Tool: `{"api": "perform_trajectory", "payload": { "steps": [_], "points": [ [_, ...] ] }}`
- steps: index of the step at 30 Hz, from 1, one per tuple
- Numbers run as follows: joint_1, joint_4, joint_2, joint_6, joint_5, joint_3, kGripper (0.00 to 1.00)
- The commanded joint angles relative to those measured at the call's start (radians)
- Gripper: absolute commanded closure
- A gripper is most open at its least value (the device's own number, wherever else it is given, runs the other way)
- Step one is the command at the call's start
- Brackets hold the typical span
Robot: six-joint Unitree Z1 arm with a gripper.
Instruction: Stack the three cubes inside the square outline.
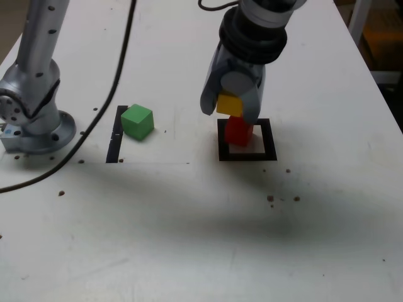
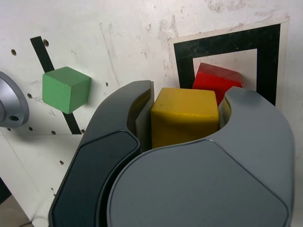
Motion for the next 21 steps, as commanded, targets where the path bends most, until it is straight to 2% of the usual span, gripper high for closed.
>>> {"api": "perform_trajectory", "payload": {
  "steps": [1,10,21],
  "points": [
    [-0.003,0.002,0.005,-0.004,-0.010,-0.006,0.80],
    [-0.004,0.017,0.003,-0.004,-0.005,-0.018,0.80],
    [-0.004,-0.032,0.004,0.010,-0.010,0.002,0.79]
  ]
}}
